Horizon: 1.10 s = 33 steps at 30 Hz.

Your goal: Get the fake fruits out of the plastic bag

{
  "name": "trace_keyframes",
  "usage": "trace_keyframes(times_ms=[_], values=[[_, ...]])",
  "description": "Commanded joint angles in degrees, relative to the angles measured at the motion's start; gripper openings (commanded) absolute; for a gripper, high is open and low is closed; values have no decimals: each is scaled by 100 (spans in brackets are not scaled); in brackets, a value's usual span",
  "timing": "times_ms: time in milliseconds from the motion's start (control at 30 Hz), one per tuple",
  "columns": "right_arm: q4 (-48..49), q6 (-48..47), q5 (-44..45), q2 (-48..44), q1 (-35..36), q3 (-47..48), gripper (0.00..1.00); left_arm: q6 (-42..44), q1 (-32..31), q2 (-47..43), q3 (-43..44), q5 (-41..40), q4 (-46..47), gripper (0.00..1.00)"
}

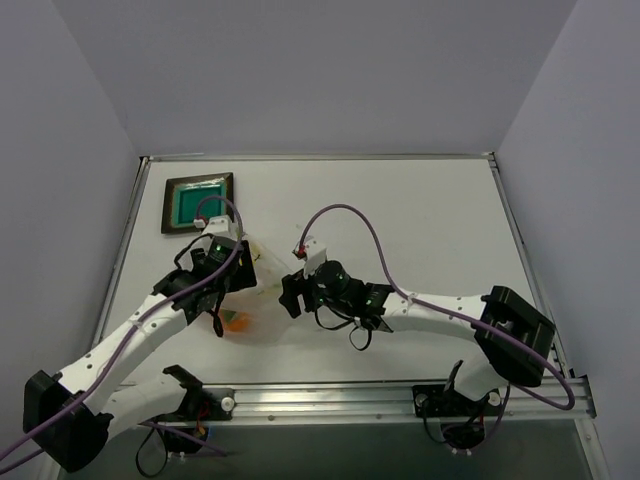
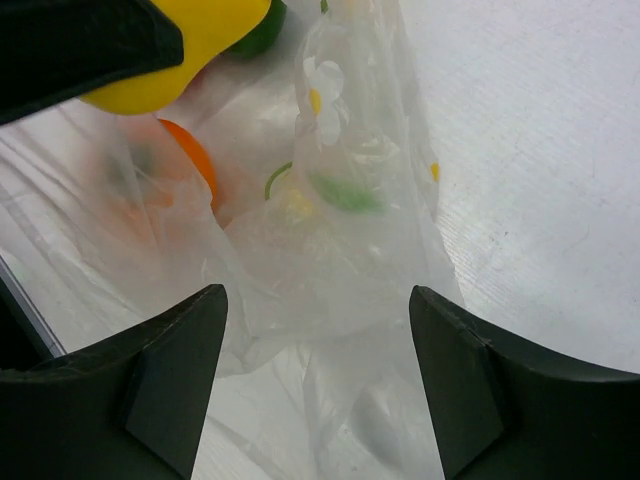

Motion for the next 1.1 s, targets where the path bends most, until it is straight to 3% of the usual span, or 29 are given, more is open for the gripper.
trace_keyframes(times_ms=[0,67,167,367,467,567,833,1067], values=[[-47,-4,-136,38,28,192,69,-2,39,-152,554,728,-601,30],[111,92,-330,221,37,218,69,69,48,-266,765,1148,-610,30],[261,181,-541,625,151,437,60,104,57,-319,1222,1588,-654,30],[524,268,-356,917,476,579,59,8,57,-285,2178,2240,-199,29],[551,286,-322,961,511,535,58,-1,57,-180,2584,2005,5,29],[569,286,-225,970,608,500,58,148,214,66,3330,820,-48,29],[595,295,-137,776,705,341,58,297,2734,1586,3868,940,487,31],[516,225,-137,697,767,438,58,807,3492,3300,4255,879,980,32]])
